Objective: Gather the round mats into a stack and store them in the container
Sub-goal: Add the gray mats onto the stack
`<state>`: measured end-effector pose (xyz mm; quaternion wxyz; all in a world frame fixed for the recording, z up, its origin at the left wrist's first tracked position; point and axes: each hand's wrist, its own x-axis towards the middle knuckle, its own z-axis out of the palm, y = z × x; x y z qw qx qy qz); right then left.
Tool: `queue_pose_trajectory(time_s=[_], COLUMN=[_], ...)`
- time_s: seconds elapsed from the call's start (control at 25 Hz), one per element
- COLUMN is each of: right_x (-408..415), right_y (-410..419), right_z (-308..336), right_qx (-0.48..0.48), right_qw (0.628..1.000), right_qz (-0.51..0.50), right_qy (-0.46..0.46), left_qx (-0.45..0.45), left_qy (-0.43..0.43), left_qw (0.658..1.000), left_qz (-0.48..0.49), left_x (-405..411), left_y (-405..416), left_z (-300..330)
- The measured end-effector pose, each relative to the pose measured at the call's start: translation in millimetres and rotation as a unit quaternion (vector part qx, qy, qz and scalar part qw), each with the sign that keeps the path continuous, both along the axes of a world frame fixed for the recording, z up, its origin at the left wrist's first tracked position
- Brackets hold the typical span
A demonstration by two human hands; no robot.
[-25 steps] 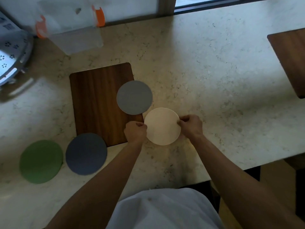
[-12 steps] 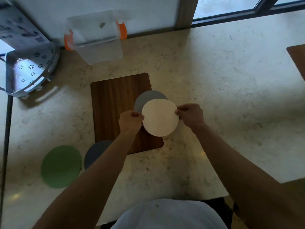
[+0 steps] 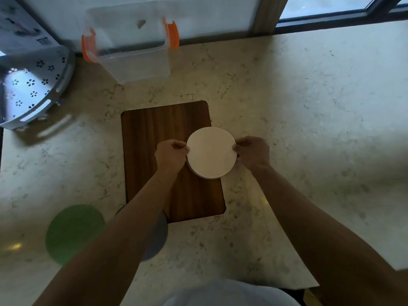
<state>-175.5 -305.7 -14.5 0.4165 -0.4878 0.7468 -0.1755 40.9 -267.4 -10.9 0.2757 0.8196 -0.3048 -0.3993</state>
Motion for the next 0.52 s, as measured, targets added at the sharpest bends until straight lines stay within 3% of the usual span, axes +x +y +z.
queue_pose_trajectory(time_s=[0.2, 0.52], right_x=[2, 11], right_y=[4, 8], right_z=[-5, -5], right_qx=[-0.037, -0.045], right_qw=[0.994, 0.992], right_qz=[0.057, 0.031], right_qy=[0.090, 0.116], left_qx=[-0.011, -0.051], left_qy=[-0.056, -0.110], left_qw=[0.998, 0.991], left_qz=[-0.024, -0.058], left_x=[-1, -9], left_y=[3, 9], left_z=[-10, -6])
